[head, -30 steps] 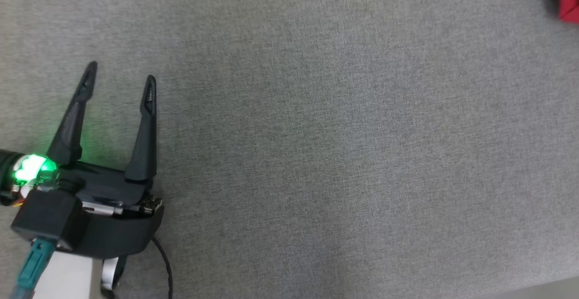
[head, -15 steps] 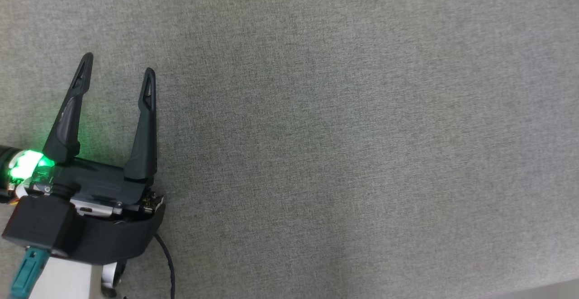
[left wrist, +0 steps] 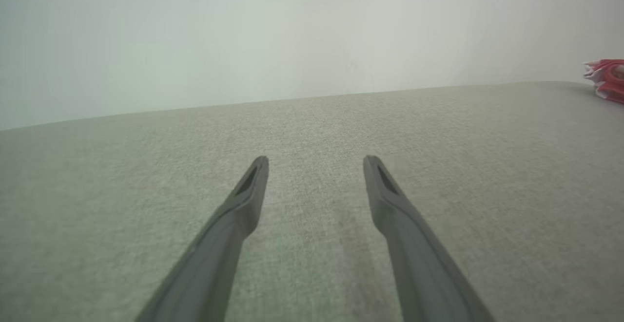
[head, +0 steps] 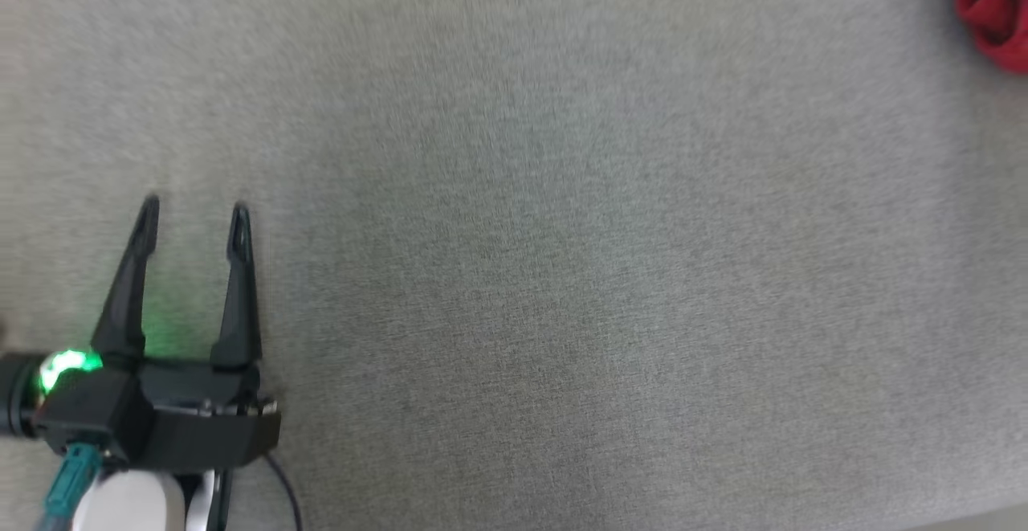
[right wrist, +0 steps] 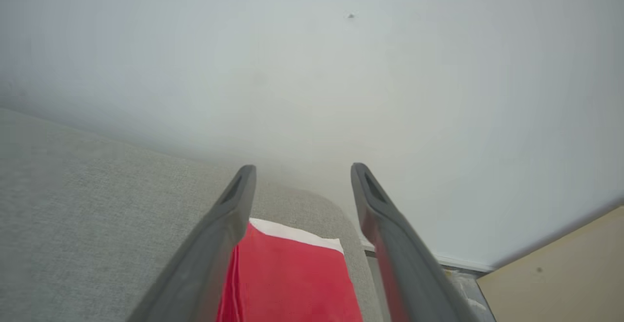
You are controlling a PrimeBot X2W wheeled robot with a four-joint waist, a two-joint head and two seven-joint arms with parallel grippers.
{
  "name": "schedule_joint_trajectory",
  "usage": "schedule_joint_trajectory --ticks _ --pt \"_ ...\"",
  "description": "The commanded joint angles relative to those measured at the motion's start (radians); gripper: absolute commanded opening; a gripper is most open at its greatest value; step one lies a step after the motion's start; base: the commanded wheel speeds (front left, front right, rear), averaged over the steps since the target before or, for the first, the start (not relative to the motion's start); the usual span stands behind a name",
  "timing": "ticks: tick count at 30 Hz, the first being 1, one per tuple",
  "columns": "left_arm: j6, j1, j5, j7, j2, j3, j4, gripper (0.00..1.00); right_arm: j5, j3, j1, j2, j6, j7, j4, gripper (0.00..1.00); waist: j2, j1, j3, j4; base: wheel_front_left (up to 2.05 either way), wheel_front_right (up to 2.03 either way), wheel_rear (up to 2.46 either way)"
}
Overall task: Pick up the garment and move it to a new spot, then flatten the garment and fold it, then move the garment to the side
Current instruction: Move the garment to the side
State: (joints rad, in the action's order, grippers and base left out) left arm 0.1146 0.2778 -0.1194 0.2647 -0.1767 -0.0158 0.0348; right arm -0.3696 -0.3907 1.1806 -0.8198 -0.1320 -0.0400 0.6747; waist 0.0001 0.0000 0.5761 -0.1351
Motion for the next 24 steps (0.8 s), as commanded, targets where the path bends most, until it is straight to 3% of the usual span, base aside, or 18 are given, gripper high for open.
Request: schedule_joint_trajectory --ticks 1,9,17,24 --pt "-0.001 -0.036 -0.006 0.001 0.008 0.011 -0.012 1.0 0.003 0.015 -0.051 0.038 0.003 -0.027 -0.014 1.0 -0.0001 0.0 -0.118 0.027 0.0 0.0 0.0" --pt "0.004 -0.127 -0.015 0.001 0.036 0.048 -0.059 1.0 0.02 0.126 -0.279 0.2 0.003 -0.114 -0.065 1.0 -0.0001 0.0 -0.287 0.068 0.0 0.0 0.0" --pt "0.005 -0.202 -0.013 0.001 0.065 0.076 -0.1 1.0 0.067 0.284 -0.519 0.344 0.003 -0.158 -0.128 1.0 -0.0001 0.0 -0.389 0.084 0.0 0.0 0.0" --pt "0.006 -0.247 -0.008 0.001 0.079 0.094 -0.114 1.0 0.103 0.377 -0.709 0.408 0.003 -0.17 -0.221 1.0 -0.0001 0.0 -0.435 0.089 0.0 0.0 0.0"
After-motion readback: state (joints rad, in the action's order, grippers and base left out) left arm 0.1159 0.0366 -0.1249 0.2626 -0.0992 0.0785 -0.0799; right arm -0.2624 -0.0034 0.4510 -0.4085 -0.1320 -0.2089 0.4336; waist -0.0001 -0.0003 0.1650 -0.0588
